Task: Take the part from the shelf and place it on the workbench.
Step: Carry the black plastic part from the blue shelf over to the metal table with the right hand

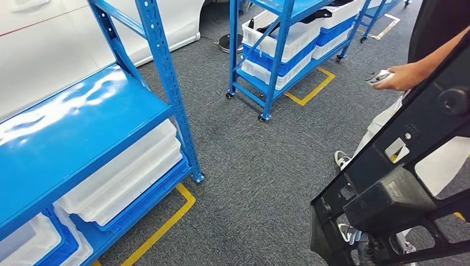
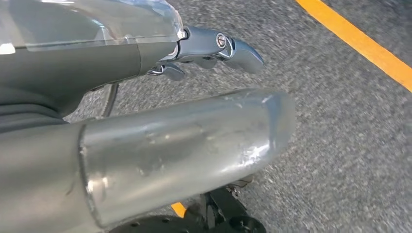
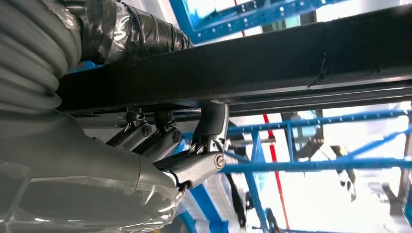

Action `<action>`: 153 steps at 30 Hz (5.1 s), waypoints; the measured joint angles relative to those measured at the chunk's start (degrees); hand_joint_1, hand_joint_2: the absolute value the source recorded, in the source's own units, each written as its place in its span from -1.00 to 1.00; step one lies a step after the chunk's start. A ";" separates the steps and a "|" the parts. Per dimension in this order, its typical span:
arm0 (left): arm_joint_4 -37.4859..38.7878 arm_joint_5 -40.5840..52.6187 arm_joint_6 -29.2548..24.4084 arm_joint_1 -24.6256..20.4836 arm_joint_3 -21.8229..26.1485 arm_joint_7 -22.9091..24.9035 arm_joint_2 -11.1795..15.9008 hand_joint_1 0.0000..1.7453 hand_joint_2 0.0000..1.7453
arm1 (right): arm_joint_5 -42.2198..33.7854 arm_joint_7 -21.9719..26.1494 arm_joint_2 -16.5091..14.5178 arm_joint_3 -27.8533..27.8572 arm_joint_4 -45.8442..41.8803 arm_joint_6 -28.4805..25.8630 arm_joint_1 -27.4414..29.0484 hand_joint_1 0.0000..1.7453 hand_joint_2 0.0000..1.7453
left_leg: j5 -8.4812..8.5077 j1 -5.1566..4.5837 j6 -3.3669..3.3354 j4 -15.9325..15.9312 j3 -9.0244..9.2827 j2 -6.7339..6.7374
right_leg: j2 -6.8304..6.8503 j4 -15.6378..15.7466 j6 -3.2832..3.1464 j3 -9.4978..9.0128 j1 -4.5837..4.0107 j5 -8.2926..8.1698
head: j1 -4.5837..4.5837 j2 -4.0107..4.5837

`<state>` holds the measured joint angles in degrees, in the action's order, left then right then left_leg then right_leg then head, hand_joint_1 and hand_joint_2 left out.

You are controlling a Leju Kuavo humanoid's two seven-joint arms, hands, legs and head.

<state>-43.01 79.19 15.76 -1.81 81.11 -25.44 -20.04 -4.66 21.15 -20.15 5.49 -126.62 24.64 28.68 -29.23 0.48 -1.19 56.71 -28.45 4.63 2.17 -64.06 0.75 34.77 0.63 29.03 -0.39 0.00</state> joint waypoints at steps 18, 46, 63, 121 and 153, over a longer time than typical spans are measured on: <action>0.17 -0.01 -0.49 -0.12 0.63 0.10 0.09 -1.00 -1.00 | 0.43 1.14 -0.13 -0.13 0.79 0.15 0.35 1.00 1.00 | -1.11 0.52 1.70 1.62 -0.69 -9.42 | -8.36 4.14 -1.66 -0.73 -0.23 -1.70 | -0.05 0.00; 0.08 -0.23 0.45 -0.47 0.69 1.32 -0.09 -1.00 -1.00 | 6.05 0.42 -0.13 0.21 0.79 -4.44 0.91 1.00 1.00 | -1.80 0.36 1.96 6.23 -3.21 -6.74 | -6.53 4.65 -2.32 -1.83 -0.44 -0.97 | 0.04 0.00; -0.62 -1.89 1.27 -0.30 0.68 1.72 -0.26 -1.00 -1.00 | 36.93 -4.58 -0.09 1.58 -8.85 -25.18 1.19 1.00 1.00 | -0.63 -0.62 -0.18 0.47 -0.24 0.25 | 1.77 4.52 -1.13 -1.87 -1.30 -1.05 | 0.21 0.00; -1.27 -6.20 1.68 0.64 0.34 2.60 -0.41 -1.00 -1.00 | 34.81 -3.84 -0.09 1.38 -10.00 -21.87 0.93 1.00 1.00 | -0.49 0.44 -0.55 0.90 -1.00 -1.29 | -1.52 -4.31 0.91 2.65 0.20 1.88 | 0.41 0.00; 0.22 -9.15 -1.57 1.12 -2.67 3.37 -0.77 -1.00 -1.00 | 37.91 -3.93 -0.13 -0.54 -12.44 -21.71 6.84 1.00 1.00 | 4.16 0.17 -0.79 2.05 -7.10 -3.14 | -2.25 2.54 0.65 -7.60 -0.04 4.75 | 0.38 0.00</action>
<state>-42.79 70.04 14.19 -0.68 78.44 -22.08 -20.81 33.25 17.21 -20.28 4.94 -139.06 2.93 35.52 -25.07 0.65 -1.98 58.76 -35.55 1.48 -0.08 -61.51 1.40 27.17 0.60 33.77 -0.01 0.00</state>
